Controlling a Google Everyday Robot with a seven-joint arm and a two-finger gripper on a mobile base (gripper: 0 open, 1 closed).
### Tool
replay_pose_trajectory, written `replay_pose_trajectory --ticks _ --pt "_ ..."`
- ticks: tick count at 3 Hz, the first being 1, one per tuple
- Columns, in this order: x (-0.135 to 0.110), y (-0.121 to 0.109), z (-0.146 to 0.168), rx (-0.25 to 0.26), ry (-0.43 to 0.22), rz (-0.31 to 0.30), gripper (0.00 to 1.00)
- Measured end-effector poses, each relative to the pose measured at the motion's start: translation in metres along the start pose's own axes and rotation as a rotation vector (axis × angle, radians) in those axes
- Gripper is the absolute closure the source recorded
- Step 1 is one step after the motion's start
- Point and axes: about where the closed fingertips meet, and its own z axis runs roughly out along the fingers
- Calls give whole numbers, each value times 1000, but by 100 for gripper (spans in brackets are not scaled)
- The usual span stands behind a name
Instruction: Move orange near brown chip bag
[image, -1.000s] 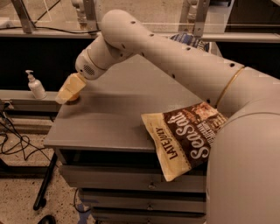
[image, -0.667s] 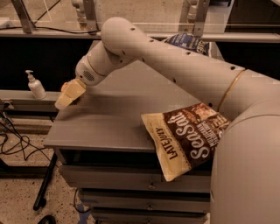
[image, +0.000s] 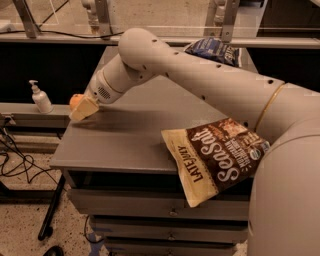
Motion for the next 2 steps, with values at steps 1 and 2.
replay_pose_trajectory --ticks 1,2 --pt "1 -3 -5 14 0 3 65" --pt "3 -10 -21 52 5 5 88"
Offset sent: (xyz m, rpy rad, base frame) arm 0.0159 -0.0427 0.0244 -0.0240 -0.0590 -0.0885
